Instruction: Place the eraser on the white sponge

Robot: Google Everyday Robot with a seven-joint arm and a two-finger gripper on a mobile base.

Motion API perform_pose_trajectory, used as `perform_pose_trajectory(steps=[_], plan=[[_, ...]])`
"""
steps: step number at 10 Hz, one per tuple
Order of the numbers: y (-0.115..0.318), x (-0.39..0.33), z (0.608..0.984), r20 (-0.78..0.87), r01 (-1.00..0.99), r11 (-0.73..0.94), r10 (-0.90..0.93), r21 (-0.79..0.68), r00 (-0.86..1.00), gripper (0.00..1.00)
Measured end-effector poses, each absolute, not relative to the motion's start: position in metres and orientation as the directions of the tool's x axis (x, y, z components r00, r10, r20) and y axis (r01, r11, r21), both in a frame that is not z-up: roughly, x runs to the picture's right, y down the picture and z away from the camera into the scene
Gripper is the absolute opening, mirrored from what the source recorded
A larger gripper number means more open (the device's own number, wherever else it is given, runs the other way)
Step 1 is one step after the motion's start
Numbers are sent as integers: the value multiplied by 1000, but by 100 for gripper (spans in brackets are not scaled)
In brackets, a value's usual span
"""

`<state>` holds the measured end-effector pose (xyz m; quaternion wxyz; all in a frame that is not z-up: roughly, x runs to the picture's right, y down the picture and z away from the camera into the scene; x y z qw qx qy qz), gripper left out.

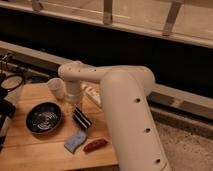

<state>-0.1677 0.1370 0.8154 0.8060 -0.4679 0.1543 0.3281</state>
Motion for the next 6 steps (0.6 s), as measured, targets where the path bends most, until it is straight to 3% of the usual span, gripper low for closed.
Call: perform_pose_trajectory(steps=[3,6], plan=[[150,-164,786,-541,-677,331,418,-657,729,18],[152,-169,783,-534,-665,338,407,-666,741,18]])
